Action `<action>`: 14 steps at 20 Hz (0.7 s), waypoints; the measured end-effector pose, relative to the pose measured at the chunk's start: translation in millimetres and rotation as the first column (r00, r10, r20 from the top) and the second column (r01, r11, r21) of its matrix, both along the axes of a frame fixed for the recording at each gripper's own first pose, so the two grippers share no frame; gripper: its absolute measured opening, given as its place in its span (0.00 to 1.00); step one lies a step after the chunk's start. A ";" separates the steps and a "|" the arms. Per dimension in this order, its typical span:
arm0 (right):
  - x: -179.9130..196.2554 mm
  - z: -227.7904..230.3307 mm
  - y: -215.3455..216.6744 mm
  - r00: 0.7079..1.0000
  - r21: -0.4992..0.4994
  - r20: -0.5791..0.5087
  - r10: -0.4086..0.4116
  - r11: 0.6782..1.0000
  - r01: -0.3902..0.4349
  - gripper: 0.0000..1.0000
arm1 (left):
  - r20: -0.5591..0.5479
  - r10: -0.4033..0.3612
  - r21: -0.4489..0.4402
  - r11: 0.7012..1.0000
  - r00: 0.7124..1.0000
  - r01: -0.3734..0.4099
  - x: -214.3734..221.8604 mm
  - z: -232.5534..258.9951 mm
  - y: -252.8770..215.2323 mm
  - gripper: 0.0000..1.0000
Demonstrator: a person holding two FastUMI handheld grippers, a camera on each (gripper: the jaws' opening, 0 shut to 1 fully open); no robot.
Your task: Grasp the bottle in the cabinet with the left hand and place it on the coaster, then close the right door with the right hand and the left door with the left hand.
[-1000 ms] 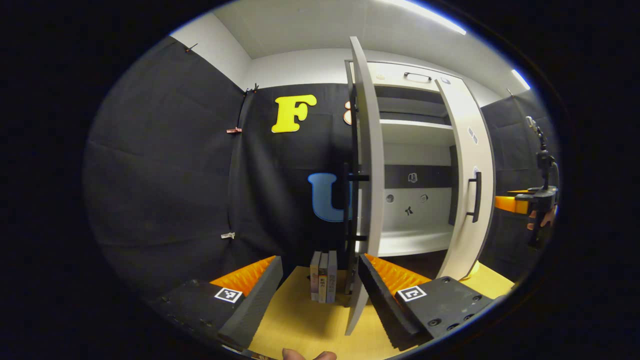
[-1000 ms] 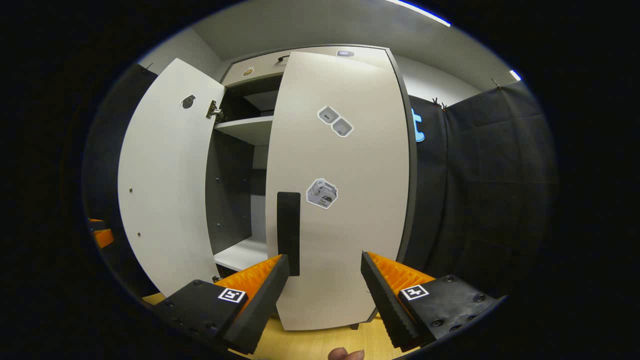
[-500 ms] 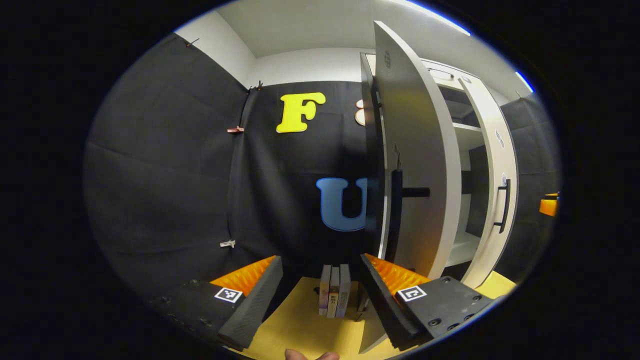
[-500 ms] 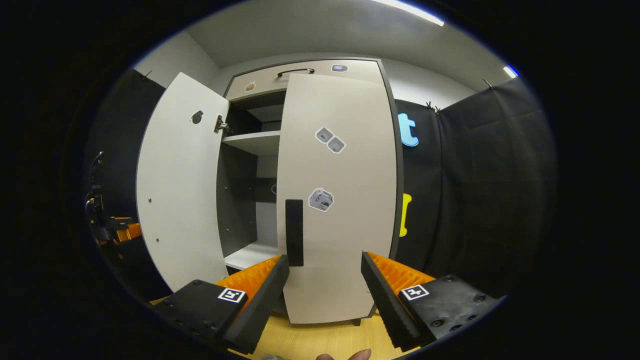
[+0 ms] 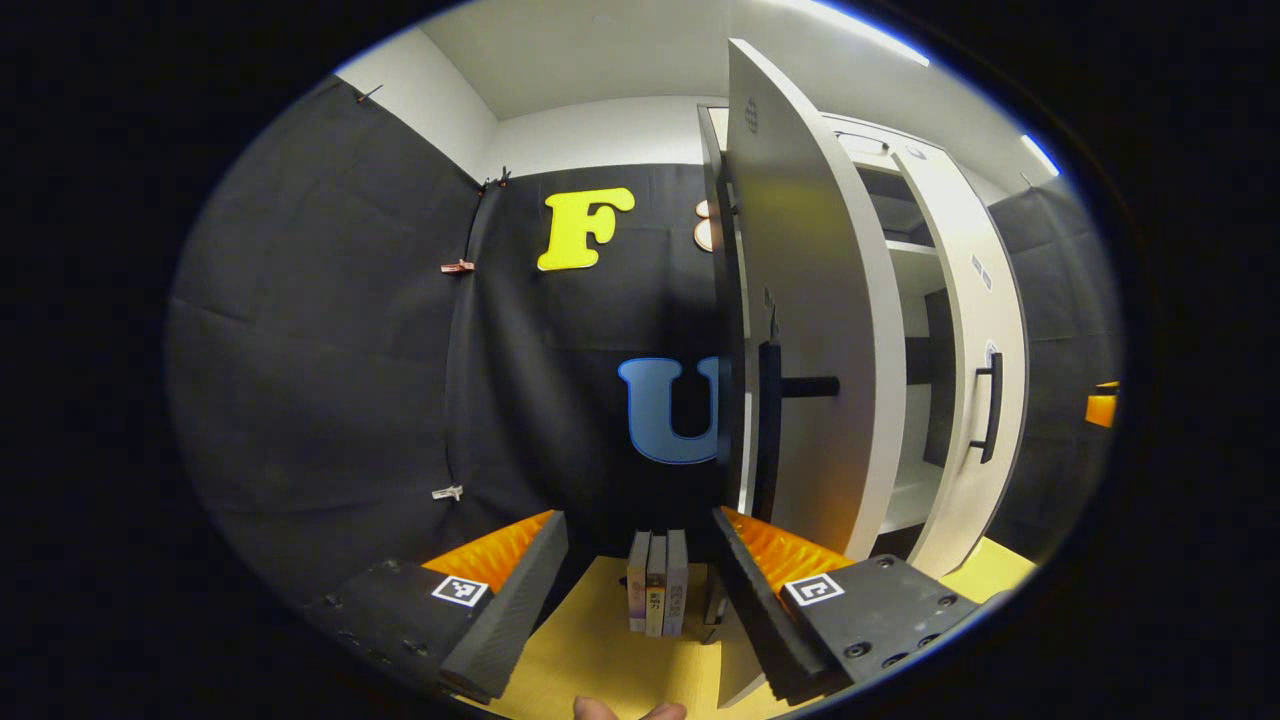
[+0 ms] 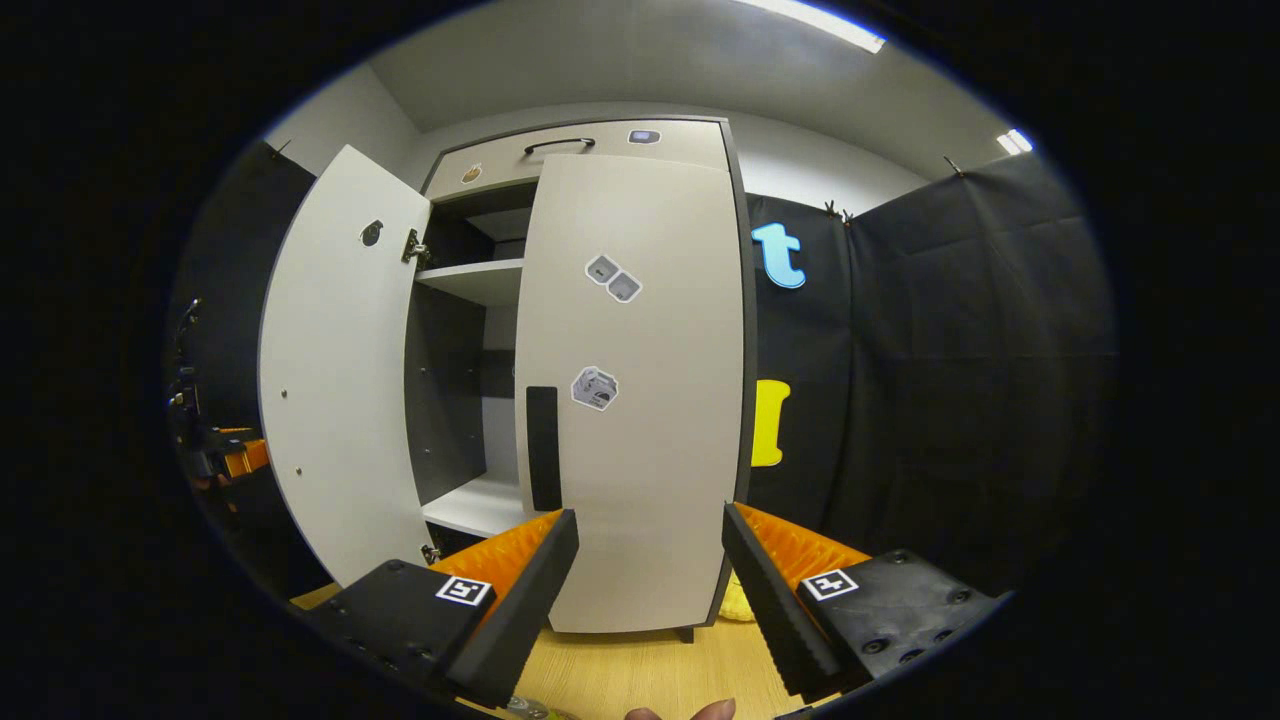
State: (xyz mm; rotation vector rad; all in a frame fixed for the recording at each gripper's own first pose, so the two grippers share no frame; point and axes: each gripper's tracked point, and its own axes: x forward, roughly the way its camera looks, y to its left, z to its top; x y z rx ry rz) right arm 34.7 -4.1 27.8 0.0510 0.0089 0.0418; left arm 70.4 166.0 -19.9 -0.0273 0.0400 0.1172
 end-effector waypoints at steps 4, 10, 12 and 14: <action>-3.1 -0.9 -5.9 1.000 -0.011 -0.001 0.006 1.000 -0.006 0.96 | -0.004 -0.037 -0.021 0.999 0.999 0.037 -1.9 -0.5 -24.3 0.93; -2.2 -4.5 -22.5 1.000 -0.016 -0.012 0.001 1.000 -0.001 0.96 | 0.000 -0.113 -0.038 0.993 0.994 0.112 -0.1 0.8 -80.3 0.94; -2.8 -5.1 -28.1 1.000 -0.010 -0.015 -0.001 1.000 0.001 0.96 | 0.004 -0.134 -0.048 0.990 0.991 0.134 1.9 0.7 -97.4 0.94; -2.3 -4.4 -36.5 1.000 -0.015 -0.013 -0.007 1.000 0.007 0.96 | 0.006 -0.156 -0.045 0.987 0.988 0.156 8.5 1.6 -113.5 0.94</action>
